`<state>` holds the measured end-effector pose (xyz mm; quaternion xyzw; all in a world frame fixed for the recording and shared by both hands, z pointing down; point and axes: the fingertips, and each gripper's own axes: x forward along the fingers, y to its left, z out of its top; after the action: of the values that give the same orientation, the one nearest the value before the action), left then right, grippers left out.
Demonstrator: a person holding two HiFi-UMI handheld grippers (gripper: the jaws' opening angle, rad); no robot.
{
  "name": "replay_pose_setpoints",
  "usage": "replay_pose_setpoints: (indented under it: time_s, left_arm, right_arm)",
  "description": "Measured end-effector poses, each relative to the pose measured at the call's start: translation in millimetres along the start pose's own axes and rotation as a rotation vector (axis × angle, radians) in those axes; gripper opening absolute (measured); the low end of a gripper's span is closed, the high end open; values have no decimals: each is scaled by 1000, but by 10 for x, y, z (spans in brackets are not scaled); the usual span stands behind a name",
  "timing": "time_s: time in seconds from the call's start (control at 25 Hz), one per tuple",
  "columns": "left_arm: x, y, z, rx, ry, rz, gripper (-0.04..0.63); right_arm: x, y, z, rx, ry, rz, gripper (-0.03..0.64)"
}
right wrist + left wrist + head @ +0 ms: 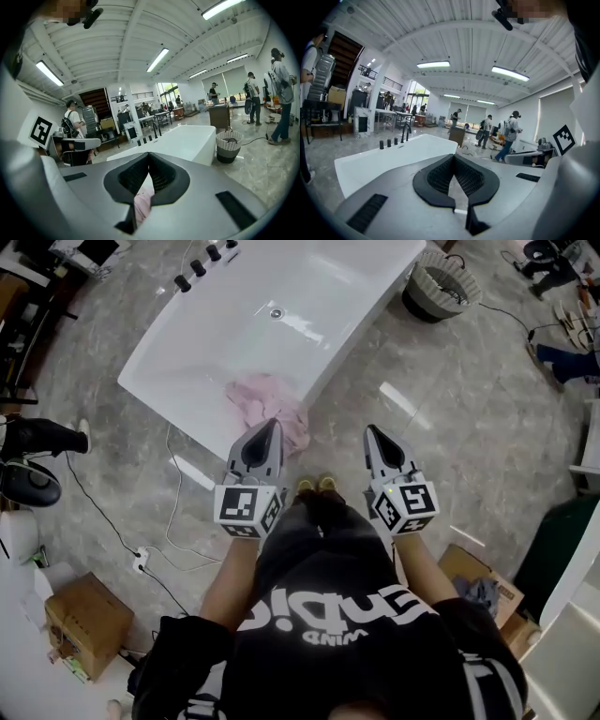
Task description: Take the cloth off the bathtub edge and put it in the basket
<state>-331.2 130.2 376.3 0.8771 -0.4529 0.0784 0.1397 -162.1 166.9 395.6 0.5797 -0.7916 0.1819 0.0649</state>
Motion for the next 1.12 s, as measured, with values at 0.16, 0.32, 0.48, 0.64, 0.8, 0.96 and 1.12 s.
replay_pose_setpoints:
  time_s: [0.16,0.32,0.48,0.64,0.8,0.96,1.12]
  left_arm:
    - [116,123,-299,-21,41,11,12]
    - [307,234,-630,-31,63,1,12]
    - [532,402,-989,-40,68,18,12]
    - [707,543,-1263,-44,76,42,12]
    - [793,622,-1418,-41,90,50,14]
    - [813,614,-1500,-56,105,35,144]
    - [850,555,-1594,-48,146,-1,325]
  right_arm:
    - [194,-72,-239,5,40,13,14]
    - [469,-142,-516,7,65,24,14]
    - [778,-87,-816,-16,86,65,14]
    - [987,-124,-1083,-5,109,80,14]
    - [1099,-171,-1234,7,129,86,14]
    - [1098,-179,-1258,1,134,89,14]
    - [1067,-239,-1267,13,142,69,14]
